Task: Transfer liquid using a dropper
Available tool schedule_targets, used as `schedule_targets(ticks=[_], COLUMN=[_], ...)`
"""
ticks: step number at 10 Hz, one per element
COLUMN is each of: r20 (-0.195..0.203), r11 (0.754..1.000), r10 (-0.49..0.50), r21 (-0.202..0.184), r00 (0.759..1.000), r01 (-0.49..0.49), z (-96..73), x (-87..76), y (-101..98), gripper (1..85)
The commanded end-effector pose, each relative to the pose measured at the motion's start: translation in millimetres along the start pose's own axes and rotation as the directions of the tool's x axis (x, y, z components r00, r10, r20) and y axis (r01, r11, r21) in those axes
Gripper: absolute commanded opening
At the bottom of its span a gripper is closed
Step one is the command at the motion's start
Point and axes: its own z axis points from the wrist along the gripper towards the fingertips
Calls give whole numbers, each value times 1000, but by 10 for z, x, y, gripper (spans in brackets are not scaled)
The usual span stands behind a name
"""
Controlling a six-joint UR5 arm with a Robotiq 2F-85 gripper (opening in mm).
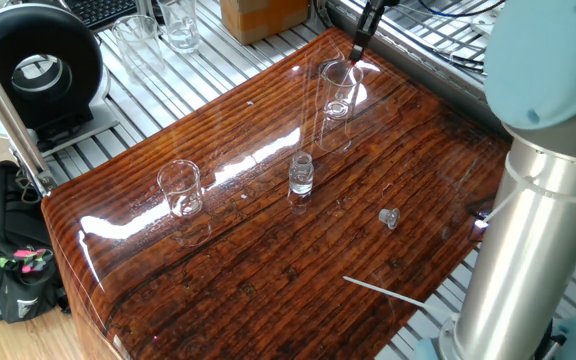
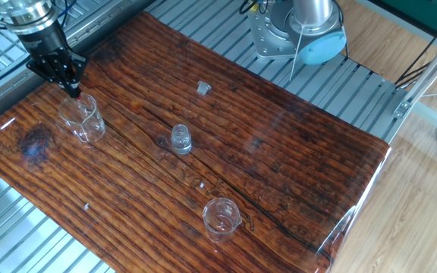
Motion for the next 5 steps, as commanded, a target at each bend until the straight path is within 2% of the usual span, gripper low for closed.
schedule_targets(ticks=[1,3,5], r20=[-9,-6,-5], r11=[1000,1000,999], r10=[0,-19,-30], r21=[-14,-14,-12], r00=[1000,1000,1000], r01=[0,19,30], z=[22,54,36], x=[32,30,44], y=[19,7,-6], gripper=[17,17,67])
